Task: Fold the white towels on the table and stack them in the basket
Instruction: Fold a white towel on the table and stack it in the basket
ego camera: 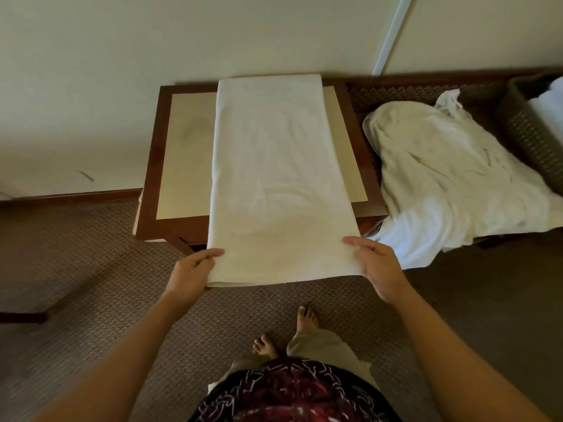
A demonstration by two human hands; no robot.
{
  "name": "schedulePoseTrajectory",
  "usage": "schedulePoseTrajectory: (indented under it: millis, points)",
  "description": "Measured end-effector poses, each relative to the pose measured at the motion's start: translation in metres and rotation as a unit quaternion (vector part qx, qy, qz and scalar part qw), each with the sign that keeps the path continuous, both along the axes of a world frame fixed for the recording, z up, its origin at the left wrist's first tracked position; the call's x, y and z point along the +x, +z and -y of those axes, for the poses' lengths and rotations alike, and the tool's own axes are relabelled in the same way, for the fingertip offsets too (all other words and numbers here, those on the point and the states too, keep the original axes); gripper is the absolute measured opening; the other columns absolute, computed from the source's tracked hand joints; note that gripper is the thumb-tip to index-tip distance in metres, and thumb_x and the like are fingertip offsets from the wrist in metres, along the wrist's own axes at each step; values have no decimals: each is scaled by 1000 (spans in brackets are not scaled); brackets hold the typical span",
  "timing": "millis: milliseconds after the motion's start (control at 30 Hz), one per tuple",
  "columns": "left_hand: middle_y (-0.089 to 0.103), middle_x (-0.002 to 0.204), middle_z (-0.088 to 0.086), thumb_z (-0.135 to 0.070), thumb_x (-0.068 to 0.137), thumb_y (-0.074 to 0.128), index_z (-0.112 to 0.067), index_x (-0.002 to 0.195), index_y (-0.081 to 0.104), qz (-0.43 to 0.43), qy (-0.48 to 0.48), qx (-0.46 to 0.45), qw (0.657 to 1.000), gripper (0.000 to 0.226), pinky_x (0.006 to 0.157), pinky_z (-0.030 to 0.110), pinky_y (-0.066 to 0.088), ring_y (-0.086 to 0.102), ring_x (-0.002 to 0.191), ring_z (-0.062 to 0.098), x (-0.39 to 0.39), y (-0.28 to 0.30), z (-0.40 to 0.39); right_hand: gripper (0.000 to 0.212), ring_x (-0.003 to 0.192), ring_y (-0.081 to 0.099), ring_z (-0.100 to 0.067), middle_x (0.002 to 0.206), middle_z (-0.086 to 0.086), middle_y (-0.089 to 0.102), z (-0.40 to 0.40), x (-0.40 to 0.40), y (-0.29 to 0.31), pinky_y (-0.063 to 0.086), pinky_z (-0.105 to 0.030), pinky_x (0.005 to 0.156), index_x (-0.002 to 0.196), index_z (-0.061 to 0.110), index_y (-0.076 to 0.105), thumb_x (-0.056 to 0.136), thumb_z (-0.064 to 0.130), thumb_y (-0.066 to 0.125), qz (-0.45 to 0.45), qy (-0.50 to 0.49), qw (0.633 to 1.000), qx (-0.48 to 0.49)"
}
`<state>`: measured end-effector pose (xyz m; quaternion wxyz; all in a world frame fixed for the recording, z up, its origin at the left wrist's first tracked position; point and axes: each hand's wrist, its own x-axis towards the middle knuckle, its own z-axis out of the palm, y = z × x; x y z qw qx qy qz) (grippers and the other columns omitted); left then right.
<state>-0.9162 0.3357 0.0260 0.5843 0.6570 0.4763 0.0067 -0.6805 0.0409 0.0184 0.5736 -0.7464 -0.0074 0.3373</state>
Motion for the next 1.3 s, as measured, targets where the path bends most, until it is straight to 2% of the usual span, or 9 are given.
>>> schedulePoseTrajectory:
  millis: [133, 433, 567, 700, 867, 967, 1067, 1167, 1300]
  points:
    - [67, 119, 4, 12, 97, 47, -24, 117, 72, 39, -12, -76, 996, 48, 79, 37, 62, 65, 107, 30, -1, 20, -12, 76, 110, 62, -11, 124, 6, 63, 3, 2, 19, 58, -28, 90, 123, 19, 73, 78, -33, 41, -26, 77, 996, 22]
    - [75, 91, -15, 6, 92, 67, -24, 102, 73, 95, -80, 45, 991, 32, 64, 14, 54, 68, 74, 1, -9, 33, -9, 53, 113, 66, -21, 118, 0, 69, 1, -5, 18, 53, -13, 87, 98, 36, 74, 86, -15, 67, 182, 98, 978, -31]
    - [40, 155, -13, -13, 91, 74, -31, 98, 79, 59, -141, 110, 982, 20, 102, 22, 48, 50, 126, -7, -12, 27, -20, 20, 122, 56, -25, 137, -1, 52, 6, -9, 11, 51, -40, 99, 94, 44, 73, 78, 37, 83, 340, 113, 927, -109]
    - [30, 163, -18, -47, 90, 71, -55, 113, 71, 34, -195, 157, 968, 24, 124, 56, 11, 7, 156, 14, -21, 23, -31, 10, 154, 20, -20, 162, 13, 34, 15, -12, 9, 29, -46, 109, 94, 38, 77, 86, 43, 79, 423, 202, 865, -181]
    - [66, 111, -8, -51, 101, 54, -42, 114, 62, 32, -141, 178, 973, 18, 98, 49, 53, 57, 126, 30, -24, 29, -25, 31, 143, 19, 19, 150, 19, 42, 21, -15, 19, -7, -41, 126, 127, 54, 56, 95, 55, 53, 286, 258, 907, -171]
    - [69, 92, -10, -24, 106, 51, -39, 106, 61, 93, -100, 202, 970, 18, 64, 19, 50, 64, 87, 1, -10, 33, -19, 49, 122, 54, 10, 119, 23, 67, 14, -13, 24, 14, -42, 128, 133, 34, 62, 98, 65, 49, 259, 191, 939, -122]
    - [65, 84, 9, -27, 106, 51, -16, 93, 63, 101, -45, 209, 972, 21, 52, 18, 43, 55, 65, 4, 13, 33, -23, 24, 89, 68, -13, 92, 4, 74, -8, -6, 41, 55, -39, 84, 114, 30, 66, 101, 49, 55, 246, 111, 959, -83]
    - [57, 75, 13, -40, 103, 51, -5, 84, 56, 90, 2, 196, 976, 40, 47, 18, 38, 49, 59, 8, 41, 34, -35, 12, 84, 65, -2, 88, 14, 71, -34, 14, 52, 49, -20, 71, 100, 36, 61, 103, 26, 57, 270, 75, 958, -62]
    - [47, 66, -1, -47, 103, 52, -7, 77, 50, 64, 28, 179, 981, 48, 52, 28, 34, 43, 60, 15, 86, 31, -67, 16, 90, 61, -22, 97, -17, 65, -72, 55, 53, 50, -44, 78, 107, 14, 64, 105, 28, 55, 267, 73, 959, -68]
